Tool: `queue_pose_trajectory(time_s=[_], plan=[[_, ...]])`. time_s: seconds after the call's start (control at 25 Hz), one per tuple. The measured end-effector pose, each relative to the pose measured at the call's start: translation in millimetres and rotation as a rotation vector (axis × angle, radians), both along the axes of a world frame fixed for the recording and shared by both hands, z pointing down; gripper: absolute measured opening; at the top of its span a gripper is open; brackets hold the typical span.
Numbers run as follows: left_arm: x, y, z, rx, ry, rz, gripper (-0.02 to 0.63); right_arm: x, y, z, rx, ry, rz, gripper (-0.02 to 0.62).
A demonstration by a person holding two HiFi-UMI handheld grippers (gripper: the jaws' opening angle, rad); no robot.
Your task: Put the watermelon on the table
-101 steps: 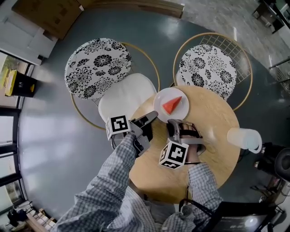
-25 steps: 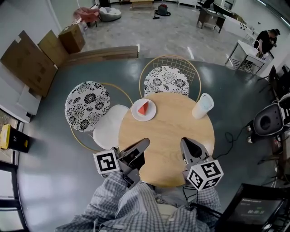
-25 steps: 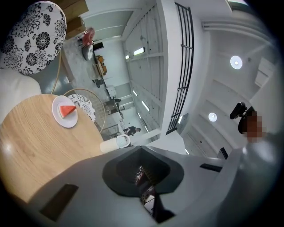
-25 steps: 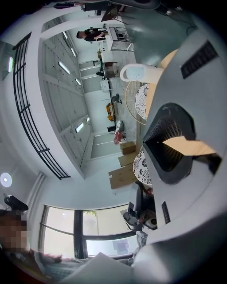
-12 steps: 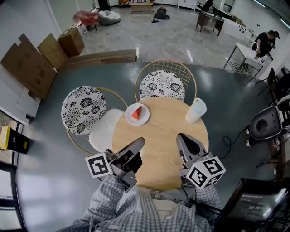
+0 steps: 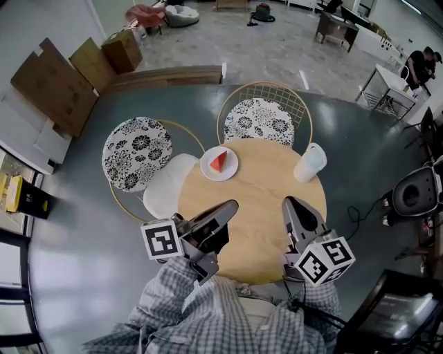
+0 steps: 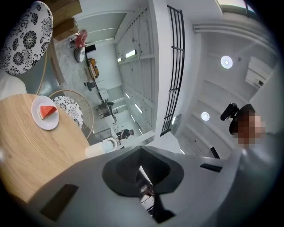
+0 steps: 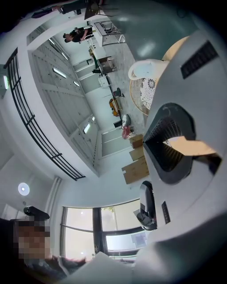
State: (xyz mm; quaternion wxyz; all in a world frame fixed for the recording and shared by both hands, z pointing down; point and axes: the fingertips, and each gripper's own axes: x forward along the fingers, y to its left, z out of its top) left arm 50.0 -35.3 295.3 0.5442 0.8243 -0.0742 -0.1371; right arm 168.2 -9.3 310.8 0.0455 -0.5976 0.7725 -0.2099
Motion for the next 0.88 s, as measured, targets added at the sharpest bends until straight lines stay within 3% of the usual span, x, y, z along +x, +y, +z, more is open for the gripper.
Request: queue_pose_trajectory(time_s=[0.88], plan=[[5, 17, 11, -0.036, -0.004, 0.02, 0.006, -1, 18, 8, -0.016, -0.006, 0.003, 0.008]])
